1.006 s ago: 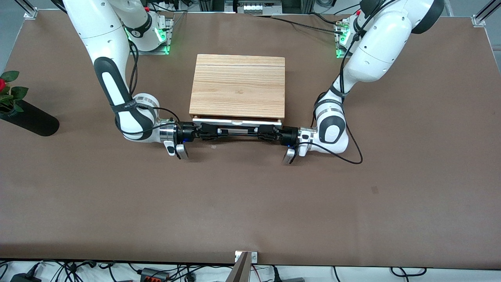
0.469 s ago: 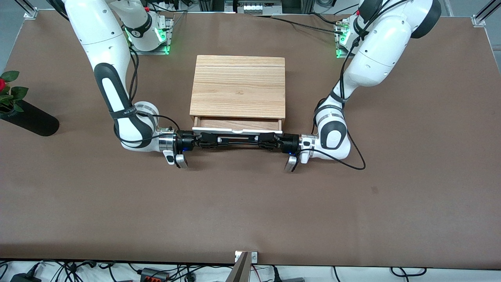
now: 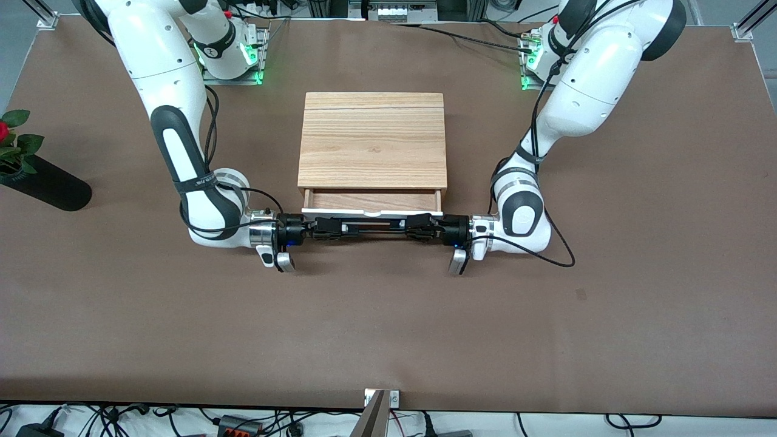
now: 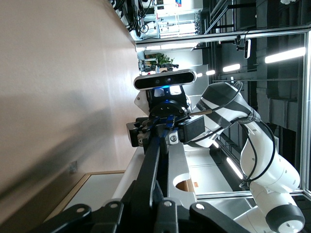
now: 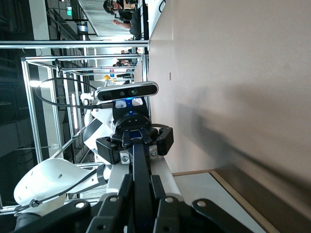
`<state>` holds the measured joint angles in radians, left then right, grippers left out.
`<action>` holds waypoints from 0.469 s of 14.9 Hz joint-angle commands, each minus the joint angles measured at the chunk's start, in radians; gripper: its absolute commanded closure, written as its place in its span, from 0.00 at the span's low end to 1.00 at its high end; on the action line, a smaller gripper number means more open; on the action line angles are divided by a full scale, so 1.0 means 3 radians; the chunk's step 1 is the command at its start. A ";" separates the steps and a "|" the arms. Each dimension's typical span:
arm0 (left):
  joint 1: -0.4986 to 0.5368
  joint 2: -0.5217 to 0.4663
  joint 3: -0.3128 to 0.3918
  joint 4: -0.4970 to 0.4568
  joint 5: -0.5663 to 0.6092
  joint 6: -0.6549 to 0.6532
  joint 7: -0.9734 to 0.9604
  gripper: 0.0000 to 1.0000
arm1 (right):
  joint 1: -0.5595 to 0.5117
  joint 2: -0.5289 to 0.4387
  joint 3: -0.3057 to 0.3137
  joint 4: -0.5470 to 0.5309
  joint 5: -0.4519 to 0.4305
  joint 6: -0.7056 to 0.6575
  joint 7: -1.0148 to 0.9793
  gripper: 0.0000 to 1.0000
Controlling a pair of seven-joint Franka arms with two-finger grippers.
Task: Pull top drawer with both arms simultaneously
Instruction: 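Pull the handle outward with both grippers, sliding the drawer open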
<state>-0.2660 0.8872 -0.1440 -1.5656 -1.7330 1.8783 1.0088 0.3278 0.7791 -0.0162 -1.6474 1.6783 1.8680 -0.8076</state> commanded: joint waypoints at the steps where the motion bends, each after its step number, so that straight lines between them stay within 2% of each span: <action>1: -0.0110 0.0243 -0.0021 0.0274 -0.0170 0.0570 0.0104 0.86 | 0.0232 -0.0035 0.0059 0.0296 0.0281 0.0661 0.0391 1.00; 6: -0.0110 0.0249 -0.0021 0.0269 -0.0139 0.0734 0.0247 0.85 | 0.0181 -0.0035 0.0034 0.0332 0.0174 0.0640 0.0396 1.00; 7: -0.0110 0.0249 -0.0021 0.0264 -0.0140 0.0734 0.0258 0.85 | 0.0181 -0.0035 0.0033 0.0332 0.0168 0.0630 0.0396 0.95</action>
<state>-0.2617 0.8861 -0.1424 -1.5522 -1.7195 1.9011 1.0271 0.3354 0.7841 -0.0175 -1.6158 1.6617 1.8945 -0.7734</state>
